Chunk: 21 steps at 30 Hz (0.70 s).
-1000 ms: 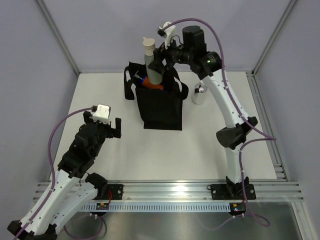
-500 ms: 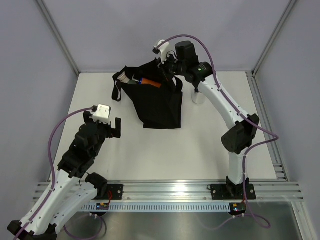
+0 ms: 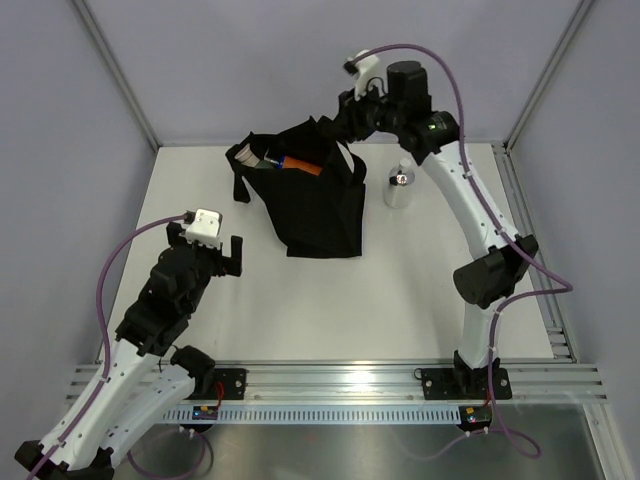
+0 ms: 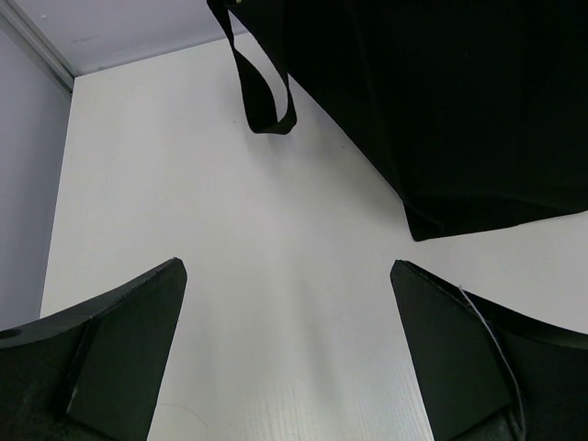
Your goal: Place the personal care products into the canvas bag
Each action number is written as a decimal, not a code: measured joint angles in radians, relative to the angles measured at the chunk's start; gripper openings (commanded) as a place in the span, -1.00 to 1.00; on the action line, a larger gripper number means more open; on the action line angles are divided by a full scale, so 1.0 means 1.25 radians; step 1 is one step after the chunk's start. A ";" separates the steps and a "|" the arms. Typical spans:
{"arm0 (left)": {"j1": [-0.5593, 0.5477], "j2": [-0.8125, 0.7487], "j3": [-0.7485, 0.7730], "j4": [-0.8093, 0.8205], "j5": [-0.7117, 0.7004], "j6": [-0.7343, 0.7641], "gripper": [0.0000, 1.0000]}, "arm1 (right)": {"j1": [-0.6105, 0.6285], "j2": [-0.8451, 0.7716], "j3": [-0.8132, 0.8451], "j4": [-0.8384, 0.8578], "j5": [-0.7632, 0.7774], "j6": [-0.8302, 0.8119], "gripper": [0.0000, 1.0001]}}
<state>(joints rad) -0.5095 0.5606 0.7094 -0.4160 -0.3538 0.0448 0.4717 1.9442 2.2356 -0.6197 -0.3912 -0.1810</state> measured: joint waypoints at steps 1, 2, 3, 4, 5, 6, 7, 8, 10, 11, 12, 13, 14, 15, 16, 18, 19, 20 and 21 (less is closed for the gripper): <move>0.000 0.000 0.000 0.000 0.000 0.000 0.97 | -0.026 0.000 0.013 -0.005 -0.005 0.025 0.16; 0.000 0.000 0.000 0.000 0.000 0.000 0.98 | -0.063 0.000 0.024 -0.006 -0.011 0.054 0.44; 0.000 0.000 0.000 0.000 0.000 0.000 0.97 | -0.103 -0.003 0.023 -0.005 -0.011 0.081 0.53; 0.000 0.000 0.000 0.000 0.000 0.000 0.98 | -0.141 -0.012 0.003 0.001 -0.005 0.097 0.63; 0.000 0.000 0.000 0.000 0.000 0.000 0.98 | -0.176 -0.032 -0.049 0.012 0.012 0.110 0.88; 0.000 0.000 0.000 0.000 0.000 0.000 0.98 | -0.204 -0.056 -0.113 0.018 0.035 0.121 0.99; 0.000 0.001 0.000 0.000 0.001 0.000 0.97 | -0.218 -0.079 -0.178 0.035 0.058 0.124 0.99; 0.000 0.003 0.000 0.000 0.001 0.000 0.97 | -0.226 -0.119 -0.292 0.072 0.094 0.130 0.99; 0.000 0.006 0.000 -0.001 0.001 0.000 0.98 | -0.221 -0.172 -0.456 0.110 0.140 0.137 0.99; 0.000 0.009 0.000 0.000 0.001 0.000 0.98 | -0.214 -0.197 -0.544 0.147 0.156 0.139 0.99; 0.000 0.010 0.000 0.000 0.001 0.000 0.98 | -0.206 -0.215 -0.617 0.172 0.169 0.139 0.99; 0.000 0.011 0.000 -0.001 0.001 0.000 0.98 | -0.201 -0.225 -0.673 0.194 0.175 0.137 0.99; 0.000 0.012 0.000 0.000 0.001 0.000 0.98 | -0.195 -0.227 -0.713 0.211 0.179 0.136 0.99; 0.000 0.013 0.000 0.000 0.001 0.000 0.98 | -0.192 -0.226 -0.733 0.217 0.181 0.136 0.99; 0.000 0.013 0.000 0.000 0.001 0.000 0.98 | -0.191 -0.219 -0.746 0.224 0.183 0.136 0.99; 0.000 0.014 0.000 0.000 0.001 0.000 0.98 | -0.191 -0.203 -0.747 0.247 0.202 0.140 0.99; 0.000 0.014 0.000 0.000 0.001 0.000 0.98 | -0.191 -0.192 -0.744 0.263 0.213 0.147 0.99; 0.000 0.014 0.000 0.000 0.001 0.000 0.98 | -0.191 -0.176 -0.732 0.272 0.231 0.154 0.99; 0.000 0.014 0.000 0.000 0.001 0.000 0.98 | -0.191 -0.156 -0.714 0.278 0.255 0.163 0.99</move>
<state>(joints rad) -0.5095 0.5781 0.7094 -0.4160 -0.3527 0.0448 0.2333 1.7496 1.3437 -0.2726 -0.0719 0.0231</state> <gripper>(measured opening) 0.987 0.993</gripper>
